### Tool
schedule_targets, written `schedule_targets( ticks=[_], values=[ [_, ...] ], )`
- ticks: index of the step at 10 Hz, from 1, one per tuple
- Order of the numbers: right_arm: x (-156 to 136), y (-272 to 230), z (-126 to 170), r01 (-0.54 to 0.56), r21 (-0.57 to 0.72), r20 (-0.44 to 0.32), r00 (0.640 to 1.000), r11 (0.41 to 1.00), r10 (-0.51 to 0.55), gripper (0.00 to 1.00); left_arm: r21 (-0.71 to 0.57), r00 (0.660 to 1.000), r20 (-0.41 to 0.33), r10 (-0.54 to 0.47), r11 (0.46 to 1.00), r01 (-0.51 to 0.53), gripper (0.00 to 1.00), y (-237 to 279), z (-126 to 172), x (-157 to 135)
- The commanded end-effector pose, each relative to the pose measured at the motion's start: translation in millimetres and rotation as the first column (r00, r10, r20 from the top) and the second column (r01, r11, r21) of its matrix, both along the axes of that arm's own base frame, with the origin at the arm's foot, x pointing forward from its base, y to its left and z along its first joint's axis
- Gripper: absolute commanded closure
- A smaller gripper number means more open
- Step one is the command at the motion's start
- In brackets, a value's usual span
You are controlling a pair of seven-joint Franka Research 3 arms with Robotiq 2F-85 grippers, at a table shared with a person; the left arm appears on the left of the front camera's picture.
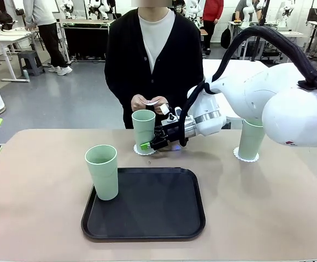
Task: Place coasters on the table and set cups on them.
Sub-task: Take one Reusable plastic cup from the Flat Tray and place it on a coaster set by the human.
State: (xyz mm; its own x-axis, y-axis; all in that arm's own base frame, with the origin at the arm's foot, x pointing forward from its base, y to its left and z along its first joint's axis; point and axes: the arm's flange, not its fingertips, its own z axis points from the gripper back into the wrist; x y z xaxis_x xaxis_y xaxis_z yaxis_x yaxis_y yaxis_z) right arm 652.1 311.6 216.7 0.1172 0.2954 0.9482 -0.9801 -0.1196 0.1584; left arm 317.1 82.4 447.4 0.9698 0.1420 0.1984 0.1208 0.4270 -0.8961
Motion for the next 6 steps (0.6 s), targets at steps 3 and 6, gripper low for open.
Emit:
schedule_targets(
  ticks=[3, 6],
  values=[
    [8.5, 3.6, 6.9, -0.047, -0.079, -0.058, 0.997, 0.996, 0.043, 0.0, -0.01, 1.0, 0.008, -0.001, 1.0, 0.001, 0.0, 1.0, 0.3, -0.4],
    [6.2, 2.4, 8.1, -0.07, -0.127, -0.089, 0.994, 0.989, 0.059, 0.0, -0.01, 1.0, 0.008, -0.001, 1.0, 0.001, 0.0, 1.0, 0.3, -0.4]
  ],
)
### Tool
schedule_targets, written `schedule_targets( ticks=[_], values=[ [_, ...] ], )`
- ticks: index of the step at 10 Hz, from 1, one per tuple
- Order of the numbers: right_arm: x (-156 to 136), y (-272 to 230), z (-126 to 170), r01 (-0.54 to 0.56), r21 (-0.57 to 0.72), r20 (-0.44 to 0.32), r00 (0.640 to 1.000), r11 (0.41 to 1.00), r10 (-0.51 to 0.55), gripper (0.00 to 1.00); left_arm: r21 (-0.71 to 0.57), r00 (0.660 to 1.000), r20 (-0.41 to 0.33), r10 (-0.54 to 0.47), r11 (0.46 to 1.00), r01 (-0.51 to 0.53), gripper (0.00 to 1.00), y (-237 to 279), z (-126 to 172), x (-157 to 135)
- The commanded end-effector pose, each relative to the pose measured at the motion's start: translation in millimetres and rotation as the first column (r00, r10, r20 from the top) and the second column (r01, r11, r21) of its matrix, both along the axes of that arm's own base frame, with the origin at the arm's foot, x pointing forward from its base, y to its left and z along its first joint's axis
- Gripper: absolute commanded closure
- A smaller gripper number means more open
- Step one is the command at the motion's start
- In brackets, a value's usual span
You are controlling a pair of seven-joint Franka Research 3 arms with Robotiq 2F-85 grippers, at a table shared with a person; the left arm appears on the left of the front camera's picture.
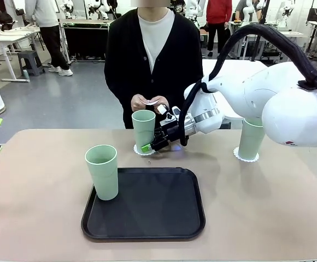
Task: Place coasters on the table and set cups on them.
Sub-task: Take one Reusable plastic cup from the Flat Tray and place it on a coaster set by the human.
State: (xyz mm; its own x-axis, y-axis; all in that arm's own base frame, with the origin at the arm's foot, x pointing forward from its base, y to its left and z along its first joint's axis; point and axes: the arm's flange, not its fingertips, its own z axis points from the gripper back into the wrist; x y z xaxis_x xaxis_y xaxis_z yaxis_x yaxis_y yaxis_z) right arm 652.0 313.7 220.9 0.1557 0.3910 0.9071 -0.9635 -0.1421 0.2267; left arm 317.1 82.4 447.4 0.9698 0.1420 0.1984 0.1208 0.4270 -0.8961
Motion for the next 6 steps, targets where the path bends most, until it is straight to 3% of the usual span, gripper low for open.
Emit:
schedule_targets(
  ticks=[1, 6],
  values=[
    [4.4, -0.6, 6.4, -0.023, -0.053, -0.026, 0.999, 0.998, 0.021, 0.0, -0.01, 1.0, 0.008, -0.001, 1.0, 0.001, 0.0, 1.0, 0.3, -0.4],
    [-3.2, -18.7, 18.2, 0.006, -0.111, -0.005, 1.0, 0.994, -0.006, 0.0, -0.01, 1.0, 0.008, -0.001, 1.0, 0.001, 0.0, 1.0, 0.3, -0.4]
  ],
)
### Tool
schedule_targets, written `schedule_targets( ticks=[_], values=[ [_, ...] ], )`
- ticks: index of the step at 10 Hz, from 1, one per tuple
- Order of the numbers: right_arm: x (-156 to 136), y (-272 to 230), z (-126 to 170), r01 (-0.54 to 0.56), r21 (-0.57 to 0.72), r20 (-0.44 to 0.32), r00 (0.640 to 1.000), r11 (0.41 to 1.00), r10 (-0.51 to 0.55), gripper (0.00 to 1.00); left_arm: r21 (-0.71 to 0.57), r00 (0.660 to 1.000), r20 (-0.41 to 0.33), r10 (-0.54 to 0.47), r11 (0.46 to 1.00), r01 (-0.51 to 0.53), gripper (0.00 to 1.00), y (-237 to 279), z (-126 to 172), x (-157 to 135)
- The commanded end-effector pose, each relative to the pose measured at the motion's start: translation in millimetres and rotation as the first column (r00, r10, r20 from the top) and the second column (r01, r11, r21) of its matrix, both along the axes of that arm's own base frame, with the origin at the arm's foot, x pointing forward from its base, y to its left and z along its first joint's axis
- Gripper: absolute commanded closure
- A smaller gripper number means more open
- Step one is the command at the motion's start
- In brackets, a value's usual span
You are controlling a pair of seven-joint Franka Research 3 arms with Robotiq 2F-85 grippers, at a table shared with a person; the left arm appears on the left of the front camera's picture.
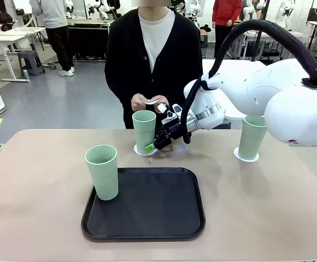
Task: Place coasters on the table and set cups on them.
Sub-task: Take one Reusable plastic cup from the Flat Tray and place it on a coaster set by the human.
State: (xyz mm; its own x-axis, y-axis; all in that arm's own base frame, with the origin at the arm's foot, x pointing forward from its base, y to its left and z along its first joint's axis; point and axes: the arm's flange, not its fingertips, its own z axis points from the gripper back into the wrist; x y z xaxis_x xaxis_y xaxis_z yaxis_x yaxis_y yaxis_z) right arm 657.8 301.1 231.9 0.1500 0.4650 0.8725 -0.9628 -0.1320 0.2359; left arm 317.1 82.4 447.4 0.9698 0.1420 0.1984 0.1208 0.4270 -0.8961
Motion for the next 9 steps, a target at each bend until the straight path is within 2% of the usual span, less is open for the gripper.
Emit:
schedule_targets(
  ticks=[1, 6, 8, 9],
  values=[
    [-9.5, -10.7, 8.9, 0.026, -0.026, 0.003, 1.0, 0.999, -0.026, 0.0, -0.01, 1.0, 0.008, -0.001, 1.0, 0.001, 0.0, 1.0, 0.3, -0.4],
    [-16.6, -39.2, 22.0, 0.085, -0.068, 0.017, 0.996, 0.994, -0.084, 0.0, -0.01, 1.0, 0.008, -0.001, 1.0, 0.001, 0.0, 1.0, 0.3, -0.4],
    [-29.2, -57.0, 44.7, 0.146, -0.166, 0.037, 0.989, 0.975, -0.142, 0.0, -0.01, 1.0, 0.008, -0.001, 1.0, 0.001, 0.0, 1.0, 0.3, -0.4],
    [-42.6, -62.8, 71.9, 0.19, -0.273, 0.039, 0.982, 0.943, -0.186, 0.0, -0.01, 1.0, 0.008, -0.001, 1.0, 0.001, 0.0, 1.0, 0.3, -0.4]
  ],
)
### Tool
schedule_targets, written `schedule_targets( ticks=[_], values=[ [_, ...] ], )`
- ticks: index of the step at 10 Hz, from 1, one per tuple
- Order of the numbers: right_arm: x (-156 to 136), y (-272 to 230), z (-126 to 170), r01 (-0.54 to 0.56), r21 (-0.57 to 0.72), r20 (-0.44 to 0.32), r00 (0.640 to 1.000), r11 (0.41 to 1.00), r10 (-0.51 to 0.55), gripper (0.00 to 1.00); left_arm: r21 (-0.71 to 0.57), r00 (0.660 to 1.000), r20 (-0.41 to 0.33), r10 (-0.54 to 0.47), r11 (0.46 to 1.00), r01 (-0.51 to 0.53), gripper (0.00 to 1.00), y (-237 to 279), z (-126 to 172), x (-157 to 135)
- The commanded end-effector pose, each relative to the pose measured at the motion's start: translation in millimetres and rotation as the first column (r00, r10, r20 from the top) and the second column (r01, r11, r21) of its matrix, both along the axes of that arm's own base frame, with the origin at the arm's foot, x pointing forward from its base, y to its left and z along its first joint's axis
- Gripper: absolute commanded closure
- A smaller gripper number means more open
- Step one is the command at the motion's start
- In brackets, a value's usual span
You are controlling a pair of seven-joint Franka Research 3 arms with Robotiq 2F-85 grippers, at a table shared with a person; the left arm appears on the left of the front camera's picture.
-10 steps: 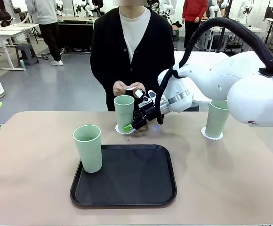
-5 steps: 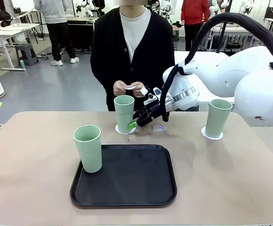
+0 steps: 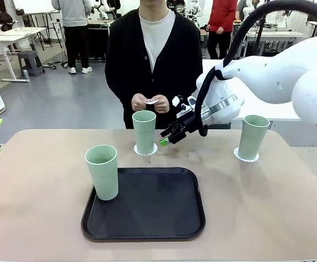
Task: Place coasters on the table and set cups on them.
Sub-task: Take one Reusable plastic cup from the Flat Tray and place it on a coaster set by the human.
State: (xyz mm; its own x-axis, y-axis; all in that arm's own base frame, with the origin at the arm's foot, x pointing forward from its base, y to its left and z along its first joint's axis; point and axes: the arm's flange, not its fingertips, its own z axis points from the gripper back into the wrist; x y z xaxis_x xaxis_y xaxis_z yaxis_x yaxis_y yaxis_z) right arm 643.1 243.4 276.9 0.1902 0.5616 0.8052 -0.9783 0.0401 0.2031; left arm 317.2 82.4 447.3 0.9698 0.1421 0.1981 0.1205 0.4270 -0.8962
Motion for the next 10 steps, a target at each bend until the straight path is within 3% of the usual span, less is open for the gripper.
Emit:
schedule_targets(
  ticks=[1, 3, 6, 8, 9, 10],
  values=[
    [-47.6, -10.0, 63.2, 0.106, -0.25, -0.088, 0.987, 0.962, -0.132, 0.0, -0.01, 1.0, 0.008, -0.001, 1.0, 0.001, 0.0, 0.9, 0.3, -0.5],
    [-95.6, -12.6, 140.1, 0.188, -0.419, -0.14, 0.953, 0.889, -0.267, 0.0, -0.01, 1.0, 0.008, -0.001, 1.0, 0.001, 0.0, 0.9, 0.3, -0.5],
    [-157.4, -7.2, 211.1, 0.316, -0.597, -0.146, 0.861, 0.737, -0.487, 0.0, -0.01, 1.0, 0.008, -0.001, 1.0, 0.001, 0.0, 0.9, 0.3, -0.5],
    [-188.8, -6.9, 250.5, 0.422, -0.686, -0.117, 0.739, 0.592, -0.663, 0.0, -0.01, 1.0, 0.008, -0.001, 1.0, 0.001, 0.0, 0.9, 0.3, -0.5],
    [-205.7, -6.3, 267.9, 0.454, -0.695, -0.093, 0.712, 0.558, -0.696, 0.0, -0.01, 1.0, 0.008, -0.001, 1.0, 0.001, 0.0, 0.9, 0.3, -0.5],
    [-211.0, -5.9, 273.0, 0.465, -0.692, -0.063, 0.723, 0.552, -0.688, 0.0, -0.01, 1.0, 0.008, -0.001, 1.0, 0.001, 0.0, 0.9, 0.3, -0.5]
  ],
)
